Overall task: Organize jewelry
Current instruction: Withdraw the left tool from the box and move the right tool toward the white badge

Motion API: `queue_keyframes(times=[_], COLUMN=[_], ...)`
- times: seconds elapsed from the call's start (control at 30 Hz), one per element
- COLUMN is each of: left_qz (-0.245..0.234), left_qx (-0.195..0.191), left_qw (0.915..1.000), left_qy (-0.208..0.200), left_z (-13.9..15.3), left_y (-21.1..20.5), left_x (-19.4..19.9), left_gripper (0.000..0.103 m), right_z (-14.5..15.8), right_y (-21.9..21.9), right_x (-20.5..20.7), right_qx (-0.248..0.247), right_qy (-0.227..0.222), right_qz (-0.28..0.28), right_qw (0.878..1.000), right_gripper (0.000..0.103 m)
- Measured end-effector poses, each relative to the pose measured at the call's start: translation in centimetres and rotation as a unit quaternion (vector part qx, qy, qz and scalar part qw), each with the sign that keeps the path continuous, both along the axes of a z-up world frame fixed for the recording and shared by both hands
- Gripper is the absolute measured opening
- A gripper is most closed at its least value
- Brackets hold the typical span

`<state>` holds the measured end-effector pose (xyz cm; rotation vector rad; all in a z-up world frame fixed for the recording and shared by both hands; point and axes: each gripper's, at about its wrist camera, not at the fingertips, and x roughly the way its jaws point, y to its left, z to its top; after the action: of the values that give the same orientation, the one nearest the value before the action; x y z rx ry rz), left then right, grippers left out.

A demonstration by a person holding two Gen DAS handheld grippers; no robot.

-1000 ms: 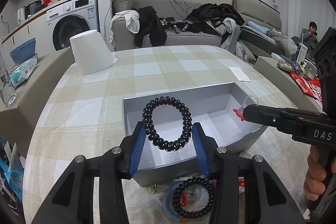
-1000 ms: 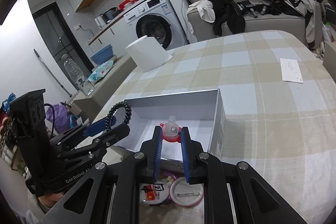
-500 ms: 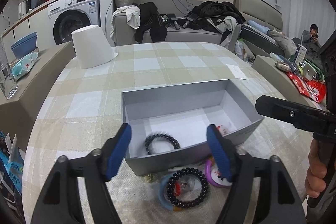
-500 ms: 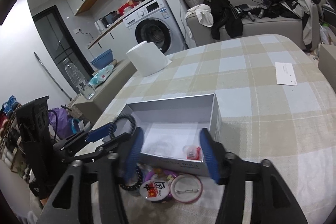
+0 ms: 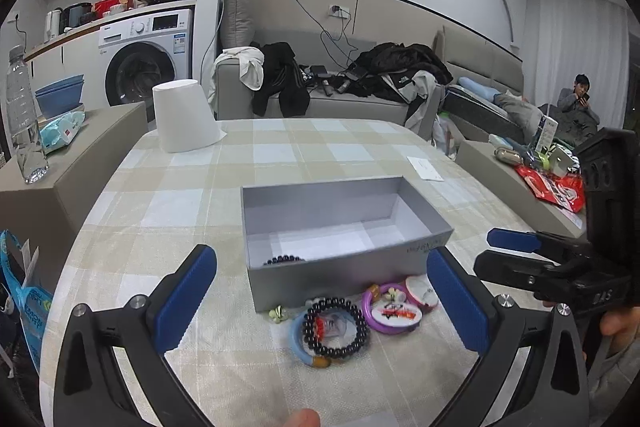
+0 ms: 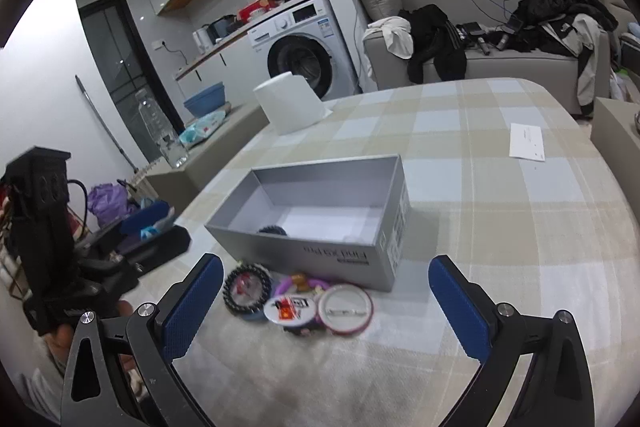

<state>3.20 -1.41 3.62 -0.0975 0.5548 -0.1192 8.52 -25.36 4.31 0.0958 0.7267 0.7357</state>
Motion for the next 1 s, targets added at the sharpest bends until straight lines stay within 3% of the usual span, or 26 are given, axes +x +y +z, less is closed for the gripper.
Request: queue_keyframes(times=[0.33, 0.73, 1.0], left_qz=[0.006, 0.020, 0.006], left_qx=[0.037, 0.018, 0.024], left_qw=[0.9993, 0.9996, 0.9993], left_qy=[0.004, 0.009, 0.029], left_z=[-1.9, -2.7, -3.4], left_y=[0.4, 1.5, 1.0], left_x=[-0.6, -0.8, -0.6], left_gripper=[0.102, 0.102, 0.102], right_z=[-3.1, -4.2, -4.5], right_y=[0.9, 1.5, 1.8], right_x=[0.4, 0.2, 0.4], right_qx=[-0.059, -0.097, -0.150], right_qy=[0.032, 0.026, 0.016], right_qz=[-0.005, -0.004, -0.020], right_qw=[0.998, 0.995, 0.988], right_gripper=[0.103, 0.103, 0.101])
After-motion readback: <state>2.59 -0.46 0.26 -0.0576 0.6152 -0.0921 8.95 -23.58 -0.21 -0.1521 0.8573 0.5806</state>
